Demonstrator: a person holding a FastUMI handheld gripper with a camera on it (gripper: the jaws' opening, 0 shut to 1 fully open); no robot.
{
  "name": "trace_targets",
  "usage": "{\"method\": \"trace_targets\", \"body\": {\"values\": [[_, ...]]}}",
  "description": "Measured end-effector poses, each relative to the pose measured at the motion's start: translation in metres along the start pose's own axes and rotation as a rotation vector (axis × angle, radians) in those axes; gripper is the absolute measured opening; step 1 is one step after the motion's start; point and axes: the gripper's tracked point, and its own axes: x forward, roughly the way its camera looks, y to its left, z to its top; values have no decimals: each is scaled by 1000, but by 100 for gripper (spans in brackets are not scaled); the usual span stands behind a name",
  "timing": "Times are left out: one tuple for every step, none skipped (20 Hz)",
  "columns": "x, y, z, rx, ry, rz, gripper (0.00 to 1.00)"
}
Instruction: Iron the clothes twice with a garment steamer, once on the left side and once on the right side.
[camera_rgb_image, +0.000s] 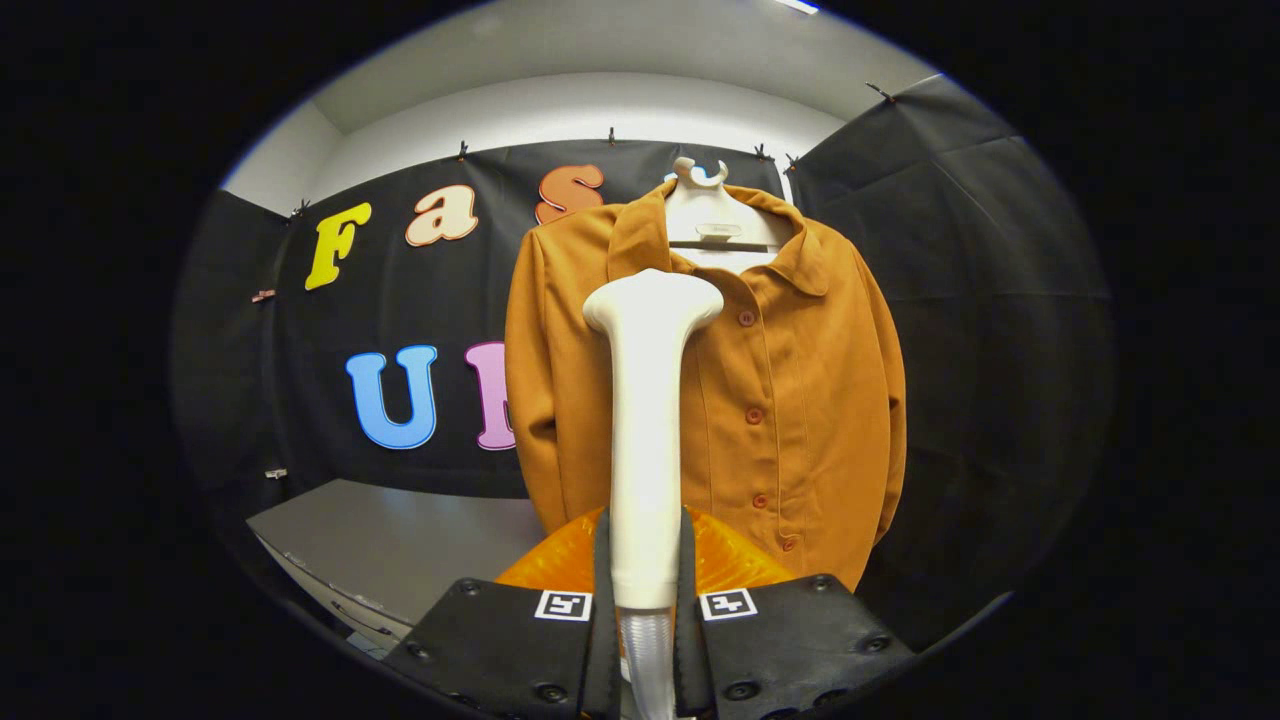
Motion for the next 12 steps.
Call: {"method": "trace_targets", "body": {"values": [[-1, 0, -7, 1, 11, 2, 25], [0, 1, -15, 6, 26, 7, 25], [0, 0, -22, 13, 39, 9, 24], [0, -2, -31, 15, 57, 9, 25], [0, -5, -41, 15, 73, 7, 24], [-2, -6, -50, 13, 95, 6, 25], [-3, -7, -60, 18, 116, 8, 25], [-3, -8, -70, 24, 139, 10, 24], [-5, -9, -81, 26, 163, 11, 25], [-4, -10, -90, 23, 184, 9, 25], [-4, -10, -100, 20, 211, 9, 25], [-7, -12, -110, 23, 230, 11, 24]]}}
